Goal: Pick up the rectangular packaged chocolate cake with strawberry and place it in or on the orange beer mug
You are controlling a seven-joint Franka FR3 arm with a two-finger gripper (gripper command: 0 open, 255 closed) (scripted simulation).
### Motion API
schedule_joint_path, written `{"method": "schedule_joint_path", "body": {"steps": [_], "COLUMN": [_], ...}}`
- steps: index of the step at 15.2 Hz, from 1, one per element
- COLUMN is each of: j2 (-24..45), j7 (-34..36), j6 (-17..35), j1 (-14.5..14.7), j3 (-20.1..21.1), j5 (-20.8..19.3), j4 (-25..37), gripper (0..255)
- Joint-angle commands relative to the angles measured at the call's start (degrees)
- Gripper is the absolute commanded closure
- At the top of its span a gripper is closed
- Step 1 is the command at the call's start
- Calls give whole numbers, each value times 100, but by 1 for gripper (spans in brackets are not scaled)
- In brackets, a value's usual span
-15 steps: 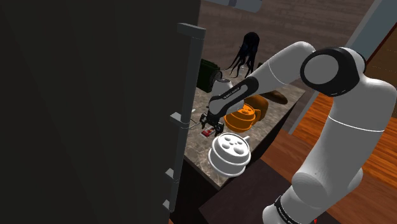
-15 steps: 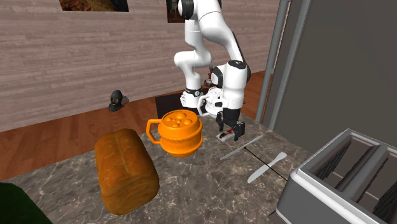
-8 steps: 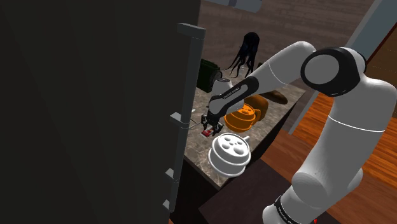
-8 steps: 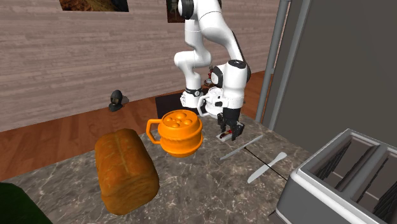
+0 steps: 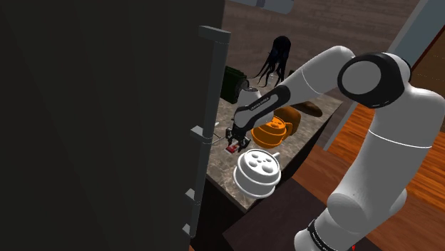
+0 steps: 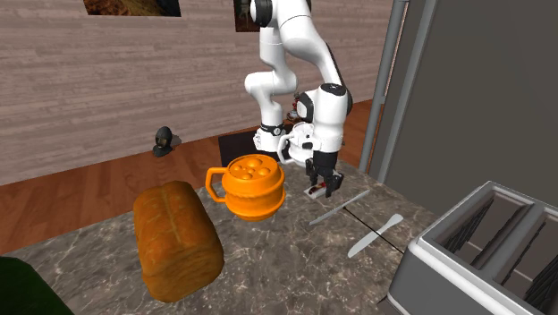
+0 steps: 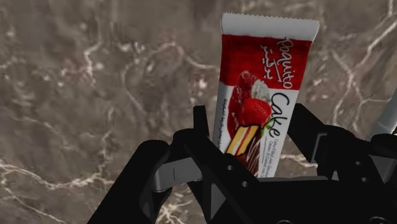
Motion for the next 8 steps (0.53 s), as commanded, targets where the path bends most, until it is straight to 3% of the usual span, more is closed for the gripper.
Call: {"method": "schedule_joint_path", "body": {"steps": [1,8], "j2": [-84,-519], "j7": [-20,-115], "j6": [-98,-600], "j1": [-6,-34], "j3": [13,56], "j5": [28,160], "j4": [3,78], "gripper": [255,255]}}
